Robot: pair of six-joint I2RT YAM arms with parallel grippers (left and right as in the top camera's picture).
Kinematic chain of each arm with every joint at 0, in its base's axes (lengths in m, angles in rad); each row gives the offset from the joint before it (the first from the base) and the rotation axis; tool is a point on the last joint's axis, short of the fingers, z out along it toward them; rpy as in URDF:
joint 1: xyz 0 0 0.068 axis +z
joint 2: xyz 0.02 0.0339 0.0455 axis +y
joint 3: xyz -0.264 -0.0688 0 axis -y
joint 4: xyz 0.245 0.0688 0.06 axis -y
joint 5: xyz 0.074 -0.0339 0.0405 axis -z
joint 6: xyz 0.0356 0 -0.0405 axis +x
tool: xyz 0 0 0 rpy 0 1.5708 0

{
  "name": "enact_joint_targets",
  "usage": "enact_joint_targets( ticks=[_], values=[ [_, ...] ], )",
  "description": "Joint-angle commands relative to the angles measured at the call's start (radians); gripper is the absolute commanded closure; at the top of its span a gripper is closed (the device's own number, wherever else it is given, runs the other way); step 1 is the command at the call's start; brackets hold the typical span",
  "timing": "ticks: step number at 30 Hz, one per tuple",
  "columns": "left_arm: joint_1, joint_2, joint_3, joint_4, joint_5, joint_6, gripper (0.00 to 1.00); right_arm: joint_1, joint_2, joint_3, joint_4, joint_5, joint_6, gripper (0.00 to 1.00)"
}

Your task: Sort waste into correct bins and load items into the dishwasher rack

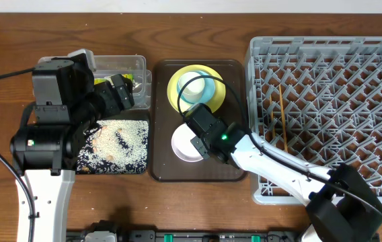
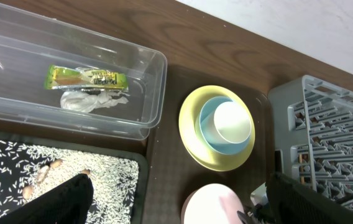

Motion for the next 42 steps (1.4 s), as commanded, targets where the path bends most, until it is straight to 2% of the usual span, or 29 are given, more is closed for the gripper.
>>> enact_joint_targets(
  ticks=[1,7,13,25,29,31,34,38,42],
  values=[
    [0.005,0.006,0.009,0.001,-0.013,0.01,0.08,-0.005,-0.005,0.012,0.022,-0.033,0.002,0.91],
    [0.005,0.006,0.009,0.001,-0.013,0.01,0.08,0.0,0.024,0.011,0.058,-0.089,0.001,0.99],
    [0.005,0.006,0.009,0.001,-0.013,0.01,0.08,0.005,0.077,0.01,0.049,-0.084,0.0,0.99],
    [0.005,0.006,0.009,0.001,-0.013,0.01,0.08,0.003,0.076,0.011,-0.101,0.108,0.001,0.99],
    [0.005,0.006,0.009,0.001,-0.013,0.01,0.08,0.003,0.076,0.019,-0.107,0.109,0.0,0.99],
    [0.005,0.006,0.009,0.001,-0.013,0.01,0.08,0.004,0.074,0.038,-0.108,0.076,0.0,0.99],
    [0.005,0.006,0.009,0.001,-0.013,0.01,0.08,0.004,0.069,0.09,-0.108,-0.051,-0.005,0.88],
    [0.005,0.006,0.009,0.001,-0.013,0.01,0.08,0.006,0.067,0.179,-0.124,-0.258,-0.057,0.81],
    [0.005,0.006,0.009,0.001,-0.013,0.01,0.08,0.007,0.067,0.209,-0.138,-0.376,-0.075,0.76]
  ],
)
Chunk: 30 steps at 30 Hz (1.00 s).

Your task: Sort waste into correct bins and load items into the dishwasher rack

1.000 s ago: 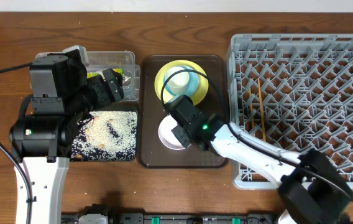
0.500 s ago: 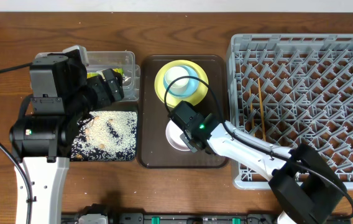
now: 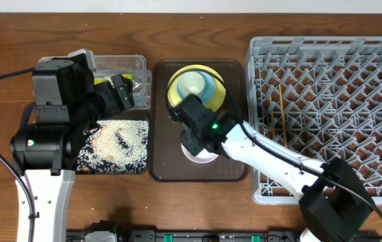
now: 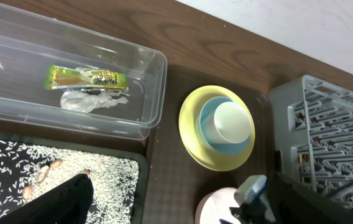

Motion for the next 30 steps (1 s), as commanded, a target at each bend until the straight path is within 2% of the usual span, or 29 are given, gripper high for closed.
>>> enact_joint_targets(
  ticks=[1,6,10,14,19,27,29,30],
  values=[
    [0.005,0.006,0.009,0.001,-0.013,0.01,0.08,0.007,-0.006,0.018,-0.023,-0.163,-0.031,0.75],
    [0.005,0.006,0.009,0.001,-0.013,0.01,0.08,0.024,-0.006,0.005,-0.106,-0.164,-0.09,0.67],
    [0.005,0.006,0.009,0.001,-0.013,0.01,0.08,0.055,-0.005,-0.037,-0.102,-0.164,-0.136,0.6],
    [0.005,0.006,0.009,0.001,-0.013,0.01,0.08,0.076,-0.005,-0.066,-0.065,-0.144,-0.143,0.58],
    [0.005,0.006,0.009,0.001,-0.013,0.01,0.08,0.094,-0.005,-0.093,-0.043,-0.015,-0.142,0.56],
    [0.005,0.006,0.009,0.001,-0.013,0.01,0.08,0.097,-0.005,-0.11,-0.042,0.007,-0.141,0.6],
    [0.005,0.006,0.009,0.001,-0.013,0.01,0.08,0.098,-0.005,-0.111,-0.047,0.007,-0.137,0.7],
    [0.005,0.006,0.009,0.001,-0.013,0.01,0.08,0.099,-0.005,-0.111,-0.048,0.007,-0.13,0.71]
  ],
)
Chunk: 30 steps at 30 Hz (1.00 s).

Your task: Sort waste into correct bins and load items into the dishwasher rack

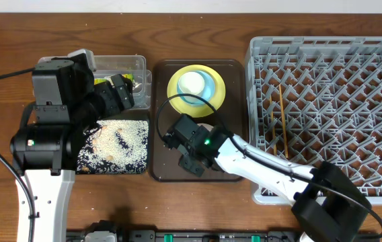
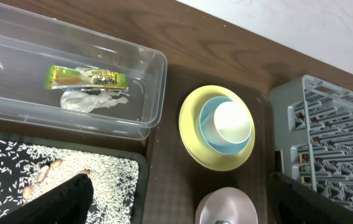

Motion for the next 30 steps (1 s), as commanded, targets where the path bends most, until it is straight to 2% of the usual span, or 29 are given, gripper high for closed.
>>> enact_joint_targets(
  ticks=[1,7,10,24,28,30],
  values=[
    [0.005,0.006,0.009,0.001,-0.013,0.01,0.08,0.009,-0.005,-0.01,-0.007,0.016,0.006,0.72],
    [0.005,0.006,0.009,0.001,-0.013,0.01,0.08,0.021,-0.005,-0.017,-0.018,0.016,0.005,0.72],
    [0.005,0.006,0.009,0.001,-0.013,0.01,0.08,0.025,-0.005,-0.023,-0.018,0.016,0.005,0.76],
    [0.005,0.006,0.009,0.001,-0.013,0.01,0.08,0.025,-0.005,-0.051,-0.021,0.016,0.005,0.77],
    [0.005,0.006,0.009,0.001,-0.013,0.01,0.08,0.025,-0.005,-0.051,-0.022,0.016,0.005,0.9],
    [0.005,0.006,0.009,0.001,-0.013,0.01,0.08,0.025,-0.005,-0.051,-0.023,0.016,0.005,0.92]
  ],
)
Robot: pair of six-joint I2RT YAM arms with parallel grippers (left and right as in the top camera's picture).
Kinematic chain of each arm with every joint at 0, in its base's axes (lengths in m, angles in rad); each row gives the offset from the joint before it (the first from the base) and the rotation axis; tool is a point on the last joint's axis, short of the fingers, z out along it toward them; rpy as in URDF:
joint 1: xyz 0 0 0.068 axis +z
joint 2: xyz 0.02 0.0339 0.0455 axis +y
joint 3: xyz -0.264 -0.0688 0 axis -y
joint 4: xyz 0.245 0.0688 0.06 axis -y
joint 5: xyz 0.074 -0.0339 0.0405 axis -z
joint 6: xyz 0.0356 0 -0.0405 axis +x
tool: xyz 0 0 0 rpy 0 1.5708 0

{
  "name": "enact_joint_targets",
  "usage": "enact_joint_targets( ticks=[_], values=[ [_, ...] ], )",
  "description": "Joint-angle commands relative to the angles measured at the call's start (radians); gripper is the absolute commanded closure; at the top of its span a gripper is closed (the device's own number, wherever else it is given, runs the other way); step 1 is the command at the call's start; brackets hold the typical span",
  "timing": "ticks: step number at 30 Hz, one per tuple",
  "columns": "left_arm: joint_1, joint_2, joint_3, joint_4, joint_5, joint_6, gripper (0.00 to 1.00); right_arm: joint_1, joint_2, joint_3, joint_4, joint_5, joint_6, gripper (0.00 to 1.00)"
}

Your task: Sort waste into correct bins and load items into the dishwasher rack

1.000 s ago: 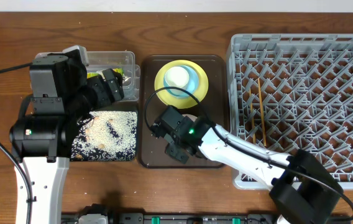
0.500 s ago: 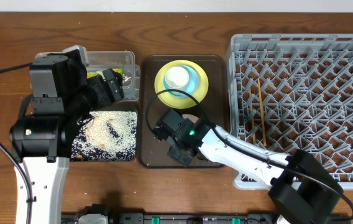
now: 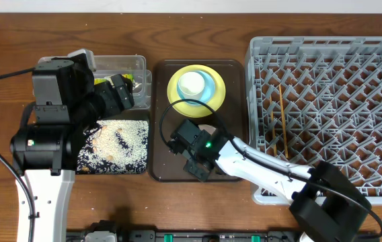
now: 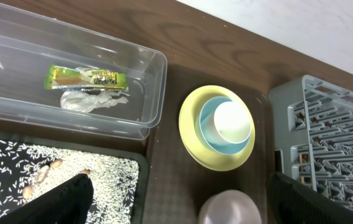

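A white bowl (image 4: 229, 208) shows its rounded outside at the bottom edge of the left wrist view. From overhead only a pale sliver of this bowl (image 3: 208, 129) peeks out beside my right gripper (image 3: 191, 149). That gripper sits over the bowl on the brown tray (image 3: 164, 165) and appears shut on it, with its fingers hidden. A yellow plate (image 3: 175, 94) carries a blue cup (image 3: 204, 91) with a white cup nested inside. The grey dishwasher rack (image 3: 325, 101) stands at the right. My left gripper (image 4: 186, 199) hangs open and empty above the bins.
A clear bin (image 4: 71, 68) at the back left holds a green wrapper (image 4: 86, 78) and crumpled plastic. In front of it lies a black tray of rice (image 3: 120, 144). A thin wooden stick (image 3: 282, 114) rests in the rack.
The right gripper has shifted slightly right and toward the front. In the left wrist view the bowl has changed from a flat greyish disc to a rounded pinkish dome. The left arm has not moved.
The white bowl first stood upright on the brown tray with the right gripper at its rim. Then the gripper covered it near the yellow plate. Later it sat further left and front, with the bowl turned. Now the bowl's outside shows under the gripper.
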Motion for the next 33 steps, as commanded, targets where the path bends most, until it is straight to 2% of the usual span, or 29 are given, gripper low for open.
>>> enact_joint_targets(
  ticks=[1,17,27,33],
  values=[
    [0.005,0.006,0.009,0.001,-0.013,0.01,0.08,0.023,-0.005,-0.004,-0.003,0.008,0.002,0.91],
    [0.005,0.006,0.009,0.001,-0.013,0.01,0.08,0.024,-0.005,-0.003,-0.027,-0.015,0.002,0.99],
    [0.005,0.006,0.009,0.001,-0.013,0.01,0.08,0.023,-0.007,0.003,-0.003,-0.13,0.002,0.99],
    [0.005,0.006,0.009,0.001,-0.013,0.01,0.08,0.002,-0.032,0.081,-0.026,-0.269,0.002,0.99]
  ],
)
